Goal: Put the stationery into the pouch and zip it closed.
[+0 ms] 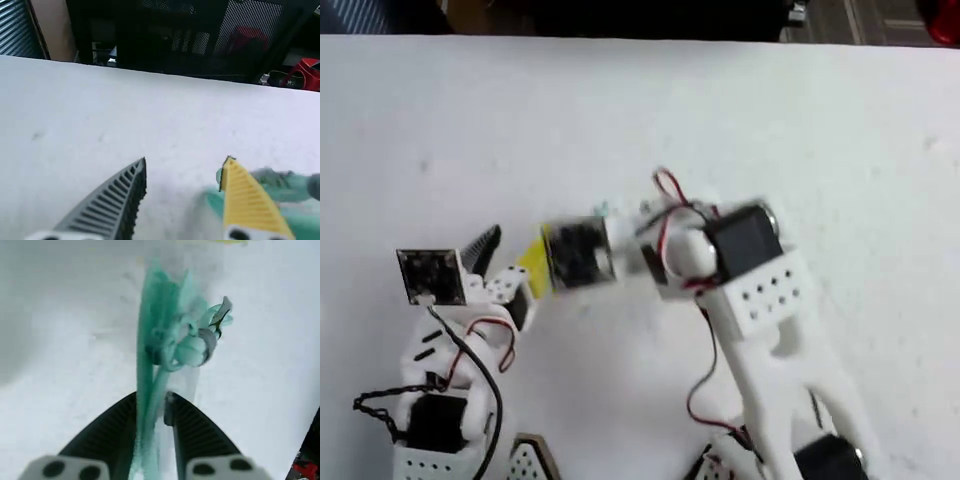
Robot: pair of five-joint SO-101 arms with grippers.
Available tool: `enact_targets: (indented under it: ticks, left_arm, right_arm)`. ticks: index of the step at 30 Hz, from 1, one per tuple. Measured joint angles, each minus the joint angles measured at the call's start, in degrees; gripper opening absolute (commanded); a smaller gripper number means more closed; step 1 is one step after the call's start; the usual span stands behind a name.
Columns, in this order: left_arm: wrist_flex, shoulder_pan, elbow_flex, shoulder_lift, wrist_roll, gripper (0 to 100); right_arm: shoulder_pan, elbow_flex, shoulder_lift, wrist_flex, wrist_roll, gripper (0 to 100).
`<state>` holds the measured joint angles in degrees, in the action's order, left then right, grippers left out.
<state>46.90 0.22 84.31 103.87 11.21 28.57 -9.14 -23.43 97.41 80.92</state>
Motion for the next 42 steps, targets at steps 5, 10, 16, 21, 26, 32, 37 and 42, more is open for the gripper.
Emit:
enact_targets:
  ticks: [5, 10, 16, 21, 26, 32, 37, 42]
  left_arm:
    - [0.00, -0.09, 0.00, 0.00, 0.18, 26]
    - [0.00, 3.16, 0.00, 0.00, 0.18, 26]
    - [1.76, 12.84, 0.00, 0.00, -4.48, 26]
    - [1.76, 16.62, 2.20, 0.00, -6.68, 26]
    - [0.70, 17.23, 2.37, 0.18, -6.77, 26]
    - [0.26, 19.60, 2.99, 1.05, -8.79, 26]
    - [2.46, 19.60, 0.88, 1.05, -9.49, 26]
    - [7.82, 19.69, -2.90, 1.05, -9.58, 26]
  right_arm:
    - [-1.49, -12.75, -9.58, 0.00, 11.87, 1.7]
    - [-0.35, -18.37, -16.79, -0.88, 16.97, 1.7]
    - [7.65, -22.95, -16.70, -12.48, 6.07, 1.7]
    - [10.73, -21.98, -15.91, -13.45, 4.57, 1.8]
    - [11.25, -18.37, -15.82, -12.04, 4.57, 1.8]
    - [11.25, -14.59, -15.65, -11.87, 2.73, 1.8]
    - [11.25, -11.25, -15.56, -14.24, -5.27, 1.8]
    - [9.05, -11.25, -15.56, -20.13, -13.98, 1.8]
